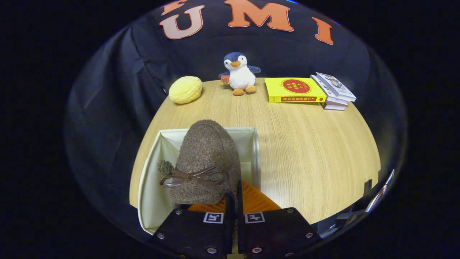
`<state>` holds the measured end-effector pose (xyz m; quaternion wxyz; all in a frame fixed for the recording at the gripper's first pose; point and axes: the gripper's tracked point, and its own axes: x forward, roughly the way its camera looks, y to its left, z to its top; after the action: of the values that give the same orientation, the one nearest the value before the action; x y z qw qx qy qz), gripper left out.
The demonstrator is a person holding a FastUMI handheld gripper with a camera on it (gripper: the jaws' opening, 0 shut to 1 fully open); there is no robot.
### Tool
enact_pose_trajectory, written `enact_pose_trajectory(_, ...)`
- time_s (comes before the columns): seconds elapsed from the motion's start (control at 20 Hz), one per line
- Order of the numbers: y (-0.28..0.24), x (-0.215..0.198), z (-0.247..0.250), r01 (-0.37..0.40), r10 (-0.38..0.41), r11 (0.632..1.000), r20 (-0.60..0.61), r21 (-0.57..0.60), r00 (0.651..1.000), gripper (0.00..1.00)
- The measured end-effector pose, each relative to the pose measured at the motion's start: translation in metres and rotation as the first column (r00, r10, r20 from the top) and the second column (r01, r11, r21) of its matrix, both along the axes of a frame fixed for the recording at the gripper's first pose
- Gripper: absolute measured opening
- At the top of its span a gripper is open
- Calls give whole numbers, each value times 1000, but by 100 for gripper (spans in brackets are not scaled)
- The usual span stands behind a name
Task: Open the storage box then place both shoes into the box .Put the left shoe in first, then the right shoe, with the right side of both shoes facing outward in a uniform manner.
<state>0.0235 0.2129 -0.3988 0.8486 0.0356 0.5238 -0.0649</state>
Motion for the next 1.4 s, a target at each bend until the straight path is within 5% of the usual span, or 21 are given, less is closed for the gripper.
enact_pose_trajectory(0.35, 24, -31, -1, -35, 38, 998, -71, 43, 997, 16)
enact_pose_trajectory(0.55, 25, -29, 27, -74, 74, 983, 8, 168, 997, 20)
enact_pose_trajectory(0.8, -34, -23, 75, -125, 97, 980, 174, 153, 980, 36)
enact_pose_trajectory(1.1, -142, -4, 154, -105, 57, 991, 442, 84, 895, 70)
enact_pose_trajectory(1.4, -238, -6, 234, -67, 5, 996, 673, 66, 739, 94)
